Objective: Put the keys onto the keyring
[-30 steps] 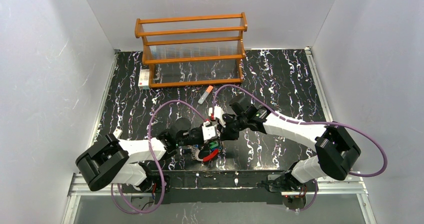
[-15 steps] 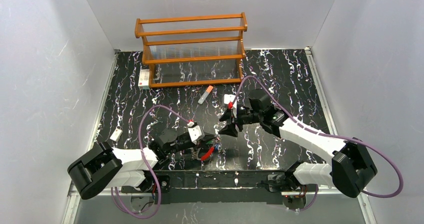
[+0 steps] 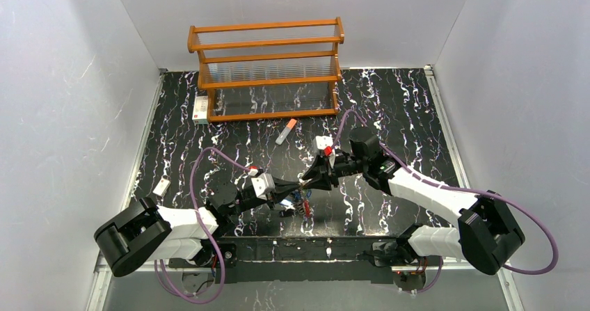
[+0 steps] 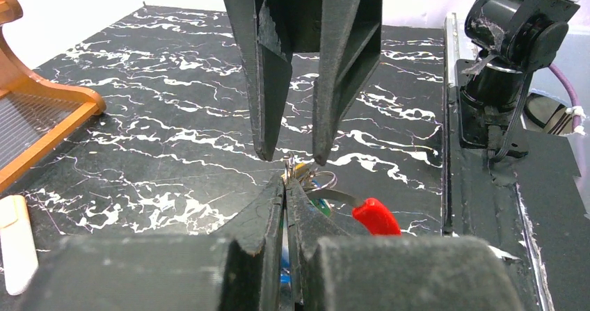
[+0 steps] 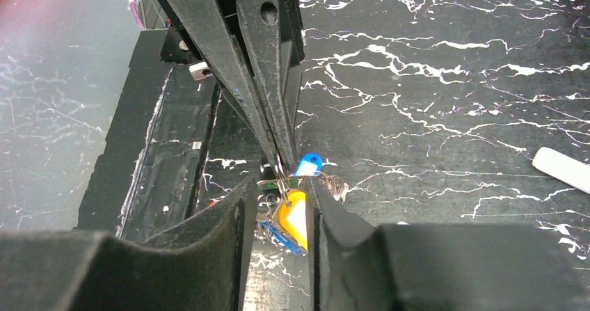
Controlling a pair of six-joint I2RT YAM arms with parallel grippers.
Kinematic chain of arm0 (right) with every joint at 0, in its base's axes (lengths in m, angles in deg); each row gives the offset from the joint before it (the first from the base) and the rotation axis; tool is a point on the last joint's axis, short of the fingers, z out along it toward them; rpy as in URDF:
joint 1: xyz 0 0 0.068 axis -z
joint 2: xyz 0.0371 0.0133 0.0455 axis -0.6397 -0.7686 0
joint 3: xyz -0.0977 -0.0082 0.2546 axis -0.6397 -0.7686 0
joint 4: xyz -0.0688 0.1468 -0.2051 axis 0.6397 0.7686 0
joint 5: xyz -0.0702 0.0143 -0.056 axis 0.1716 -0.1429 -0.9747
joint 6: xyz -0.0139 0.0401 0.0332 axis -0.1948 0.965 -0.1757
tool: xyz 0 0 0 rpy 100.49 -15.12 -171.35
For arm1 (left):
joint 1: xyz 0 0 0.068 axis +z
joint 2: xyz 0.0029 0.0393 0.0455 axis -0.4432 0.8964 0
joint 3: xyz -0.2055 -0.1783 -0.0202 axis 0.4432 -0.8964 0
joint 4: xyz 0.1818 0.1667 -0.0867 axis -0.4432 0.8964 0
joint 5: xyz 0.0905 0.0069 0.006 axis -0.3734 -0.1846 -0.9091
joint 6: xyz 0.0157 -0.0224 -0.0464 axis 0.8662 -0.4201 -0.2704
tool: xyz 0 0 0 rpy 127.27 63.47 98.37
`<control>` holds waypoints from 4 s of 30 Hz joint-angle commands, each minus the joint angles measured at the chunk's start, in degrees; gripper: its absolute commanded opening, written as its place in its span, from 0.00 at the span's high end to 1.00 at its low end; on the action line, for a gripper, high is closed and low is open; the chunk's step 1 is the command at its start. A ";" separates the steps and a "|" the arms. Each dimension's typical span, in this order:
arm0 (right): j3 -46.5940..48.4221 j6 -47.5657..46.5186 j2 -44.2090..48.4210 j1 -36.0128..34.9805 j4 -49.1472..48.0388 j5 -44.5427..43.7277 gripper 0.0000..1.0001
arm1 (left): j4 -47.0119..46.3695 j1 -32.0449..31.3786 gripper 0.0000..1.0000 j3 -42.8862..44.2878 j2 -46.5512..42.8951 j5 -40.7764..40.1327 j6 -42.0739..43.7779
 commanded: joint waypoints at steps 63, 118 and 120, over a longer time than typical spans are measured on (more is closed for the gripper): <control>-7.95 9.39 0.13 0.43 -22.62 -3.18 0.41 | -5.43 -0.35 1.00 0.30 -0.73 0.23 -0.83; 13.50 -11.50 -12.84 -6.62 34.38 -27.40 0.99 | 28.85 -0.51 0.66 10.78 1.02 3.93 13.70; 14.39 -11.20 -13.39 -6.79 34.31 -26.11 0.99 | 28.85 -0.87 0.67 11.54 2.96 4.75 14.11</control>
